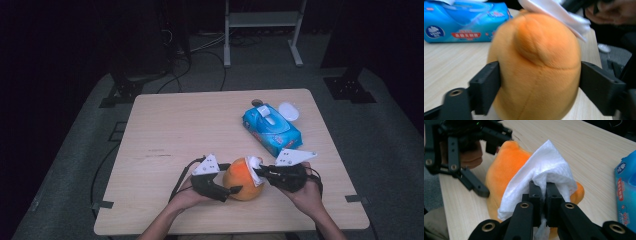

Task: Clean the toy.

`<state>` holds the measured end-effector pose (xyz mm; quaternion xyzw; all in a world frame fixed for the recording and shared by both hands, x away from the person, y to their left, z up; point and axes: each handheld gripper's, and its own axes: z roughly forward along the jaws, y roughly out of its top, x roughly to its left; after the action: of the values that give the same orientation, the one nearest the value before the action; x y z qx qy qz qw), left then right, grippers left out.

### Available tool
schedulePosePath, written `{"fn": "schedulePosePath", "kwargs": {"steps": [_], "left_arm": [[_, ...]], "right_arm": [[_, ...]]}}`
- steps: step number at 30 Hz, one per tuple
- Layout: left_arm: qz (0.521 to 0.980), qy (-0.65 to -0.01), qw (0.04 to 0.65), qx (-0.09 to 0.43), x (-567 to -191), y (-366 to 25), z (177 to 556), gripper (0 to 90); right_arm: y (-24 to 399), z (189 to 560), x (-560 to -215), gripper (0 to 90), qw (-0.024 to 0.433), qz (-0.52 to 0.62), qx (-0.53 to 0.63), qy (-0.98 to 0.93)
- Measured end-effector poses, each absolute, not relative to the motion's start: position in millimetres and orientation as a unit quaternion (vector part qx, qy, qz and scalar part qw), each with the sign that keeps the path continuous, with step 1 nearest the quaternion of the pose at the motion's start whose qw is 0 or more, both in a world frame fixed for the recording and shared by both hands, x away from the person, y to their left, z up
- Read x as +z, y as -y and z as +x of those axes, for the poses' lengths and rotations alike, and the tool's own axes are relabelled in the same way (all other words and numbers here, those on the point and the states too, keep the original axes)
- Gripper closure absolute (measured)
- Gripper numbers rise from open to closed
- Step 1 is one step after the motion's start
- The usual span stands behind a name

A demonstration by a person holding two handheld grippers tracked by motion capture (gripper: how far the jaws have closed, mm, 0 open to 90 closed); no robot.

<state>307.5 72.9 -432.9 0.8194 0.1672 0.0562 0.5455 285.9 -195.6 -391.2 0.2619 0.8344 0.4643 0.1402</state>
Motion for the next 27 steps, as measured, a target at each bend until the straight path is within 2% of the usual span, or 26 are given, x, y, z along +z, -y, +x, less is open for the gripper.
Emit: {"fn": "schedulePosePath", "kwargs": {"steps": [2,4,6,7,9,14,17,23,27], "left_arm": [[0.819,-0.165,0.547,0.059,-433.2,-71.9,308.7,11.9],[0.820,-0.160,0.547,0.060,-434.8,-70.5,309.0,10.9],[0.821,-0.156,0.547,0.055,-437.4,-69.4,308.6,18.9],[0.819,-0.159,0.548,0.062,-438.6,-68.9,306.9,18.9],[0.816,-0.175,0.545,0.077,-438.2,-65.4,304.3,29.1],[0.812,-0.191,0.544,0.086,-438.6,-56.8,299.8,32.4],[0.816,-0.187,0.537,0.101,-436.7,-53.8,294.5,34.3],[0.819,-0.173,0.539,0.093,-438.5,-54.2,290.7,33.4],[0.827,-0.137,0.542,0.060,-436.2,-53.6,288.3,24.3]], "right_arm": [[195.5,285.7,-392.1,84.7,0.129,0.255,0.466,-0.838],[195.1,285.5,-392.0,84.7,0.127,0.251,0.465,-0.839],[194.1,284.9,-391.1,84.7,0.127,0.246,0.463,-0.842],[193.8,284.7,-390.8,84.7,0.129,0.247,0.461,-0.842],[190.0,281.1,-388.1,84.8,0.143,0.244,0.462,-0.840],[171.2,269.2,-379.6,84.8,0.136,0.206,0.471,-0.847],[158.8,264.0,-377.8,84.7,0.153,0.187,0.454,-0.857],[192.5,279.2,-379.1,84.7,0.163,0.241,0.458,-0.840],[208.5,284.5,-388.4,84.6,0.149,0.262,0.449,-0.841]]}}
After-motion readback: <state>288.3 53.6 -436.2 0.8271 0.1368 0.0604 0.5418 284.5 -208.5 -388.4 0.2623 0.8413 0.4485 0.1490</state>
